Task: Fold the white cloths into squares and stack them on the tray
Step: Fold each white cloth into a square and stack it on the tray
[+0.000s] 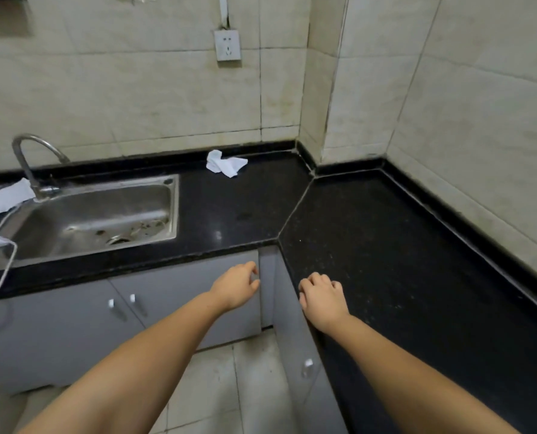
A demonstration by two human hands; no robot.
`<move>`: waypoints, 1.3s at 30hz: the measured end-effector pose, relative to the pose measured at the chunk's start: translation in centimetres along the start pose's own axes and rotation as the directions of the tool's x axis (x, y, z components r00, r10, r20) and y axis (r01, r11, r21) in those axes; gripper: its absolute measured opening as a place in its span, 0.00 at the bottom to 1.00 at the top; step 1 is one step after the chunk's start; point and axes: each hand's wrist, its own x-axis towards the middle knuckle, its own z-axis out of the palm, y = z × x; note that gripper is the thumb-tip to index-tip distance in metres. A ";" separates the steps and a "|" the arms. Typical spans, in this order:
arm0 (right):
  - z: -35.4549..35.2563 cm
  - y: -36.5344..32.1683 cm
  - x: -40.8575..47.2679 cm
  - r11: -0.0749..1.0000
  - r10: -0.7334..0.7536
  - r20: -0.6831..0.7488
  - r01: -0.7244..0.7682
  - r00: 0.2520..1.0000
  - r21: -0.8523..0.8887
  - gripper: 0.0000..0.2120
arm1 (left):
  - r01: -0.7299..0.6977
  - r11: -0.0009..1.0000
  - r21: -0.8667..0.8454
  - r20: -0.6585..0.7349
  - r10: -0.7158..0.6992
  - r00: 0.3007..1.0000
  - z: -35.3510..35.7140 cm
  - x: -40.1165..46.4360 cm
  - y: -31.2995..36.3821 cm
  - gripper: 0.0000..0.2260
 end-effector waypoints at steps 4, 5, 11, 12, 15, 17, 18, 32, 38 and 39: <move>0.0 -0.8 7.4 0.999 -0.030 0.020 0.029 0.999 0.028 0.16 | 0.008 1.000 -0.009 -0.013 -0.008 1.000 -2.2 5.9 -2.6 0.13; 0.0 -1.1 9.3 0.999 -0.031 0.022 0.030 0.999 0.034 0.16 | 0.005 1.000 -0.004 -0.014 -0.005 1.000 -2.7 7.4 -3.3 0.13; -0.3 -3.4 21.1 0.997 0.028 0.027 -0.030 0.999 0.069 0.15 | -0.052 0.999 0.004 0.015 0.051 0.999 -7.0 17.8 -8.0 0.12; -0.5 -3.8 23.1 0.995 0.042 0.026 -0.044 0.999 0.084 0.15 | -0.059 0.998 0.008 0.023 0.059 0.998 -7.9 19.5 -8.7 0.12; -1.2 -4.9 28.7 0.991 0.077 -0.013 -0.075 0.997 0.111 0.15 | -0.081 0.996 0.027 0.030 0.080 0.996 -10.9 24.8 -10.7 0.12; -1.7 -5.3 31.9 0.989 0.089 -0.014 -0.086 0.996 0.119 0.14 | -0.066 0.998 0.009 0.029 0.066 0.997 -12.1 28.0 -11.8 0.12; -1.9 -5.4 33.4 0.988 0.093 -0.009 -0.091 0.996 0.122 0.14 | -0.062 0.998 0.000 0.040 0.062 0.997 -12.5 29.5 -12.3 0.11; -0.2 -4.3 59.2 0.980 -0.147 0.084 0.133 0.986 0.146 0.19 | 0.111 0.992 0.067 -0.114 -0.103 0.988 -13.2 49.5 -16.1 0.18; 1.0 -4.3 67.7 0.969 -0.232 0.132 0.217 0.964 0.121 0.20 | 0.138 0.974 0.182 -0.122 -0.117 0.986 -11.7 53.6 -18.1 0.18; 1.4 -4.6 68.3 0.973 -0.221 0.157 0.206 0.963 0.108 0.19 | 0.136 0.971 0.196 -0.122 -0.114 0.986 -11.3 53.7 -18.5 0.17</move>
